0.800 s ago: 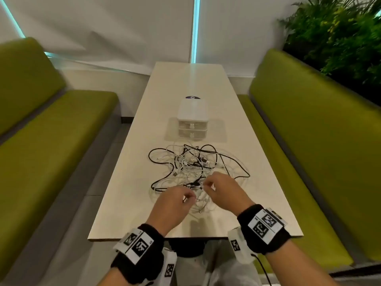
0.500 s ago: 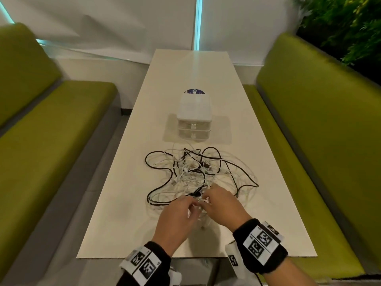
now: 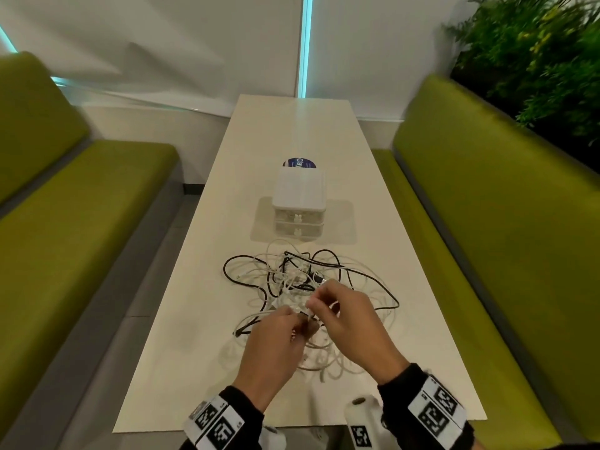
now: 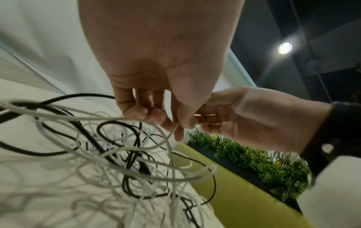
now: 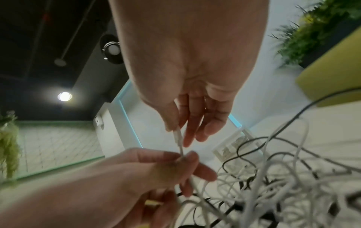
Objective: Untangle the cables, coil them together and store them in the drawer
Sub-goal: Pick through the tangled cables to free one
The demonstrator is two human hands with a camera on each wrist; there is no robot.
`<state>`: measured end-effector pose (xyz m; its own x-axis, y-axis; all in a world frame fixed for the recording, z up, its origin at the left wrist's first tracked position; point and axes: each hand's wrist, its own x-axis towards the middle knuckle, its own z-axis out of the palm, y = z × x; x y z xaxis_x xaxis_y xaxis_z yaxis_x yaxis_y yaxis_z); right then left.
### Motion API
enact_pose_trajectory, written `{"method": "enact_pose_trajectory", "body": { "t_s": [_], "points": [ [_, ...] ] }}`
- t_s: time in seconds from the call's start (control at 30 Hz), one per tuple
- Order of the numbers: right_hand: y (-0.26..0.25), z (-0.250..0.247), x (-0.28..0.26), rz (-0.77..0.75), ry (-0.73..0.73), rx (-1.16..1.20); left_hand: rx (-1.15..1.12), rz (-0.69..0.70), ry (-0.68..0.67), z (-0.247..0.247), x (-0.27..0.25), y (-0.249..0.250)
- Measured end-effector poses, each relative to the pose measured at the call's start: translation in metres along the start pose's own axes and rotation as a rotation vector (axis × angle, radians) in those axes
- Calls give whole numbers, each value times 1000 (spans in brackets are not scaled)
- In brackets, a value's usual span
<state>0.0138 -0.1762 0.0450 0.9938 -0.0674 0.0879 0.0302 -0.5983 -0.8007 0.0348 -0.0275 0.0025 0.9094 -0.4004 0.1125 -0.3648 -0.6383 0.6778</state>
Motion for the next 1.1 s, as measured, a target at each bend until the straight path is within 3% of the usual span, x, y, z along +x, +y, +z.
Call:
{"method": "enact_pose_trajectory", "body": {
  "t_s": [0.13,0.3,0.43,0.53,0.7,0.83,0.97,1.1],
  "points": [
    [-7,6,8,79,24,322,-79,-11,-13,-8,12,3],
    [4,19,30,85,36,307,-255,-169,-36,-13,30,2],
    [15,30,33,119,-134,331,-465,-244,120,-23,43,-1],
    [14,38,33,174,-242,339,-687,-316,138,-30,48,1],
    [15,44,40,95,-252,189,-847,-298,139,-39,47,8],
    [9,39,41,22,-148,287,-1133,-245,154,-50,56,13],
    [6,33,41,29,-255,430,-1272,-220,163,-60,62,23],
    [8,24,44,82,-366,431,-1161,-133,88,-63,63,25]
  ]
}}
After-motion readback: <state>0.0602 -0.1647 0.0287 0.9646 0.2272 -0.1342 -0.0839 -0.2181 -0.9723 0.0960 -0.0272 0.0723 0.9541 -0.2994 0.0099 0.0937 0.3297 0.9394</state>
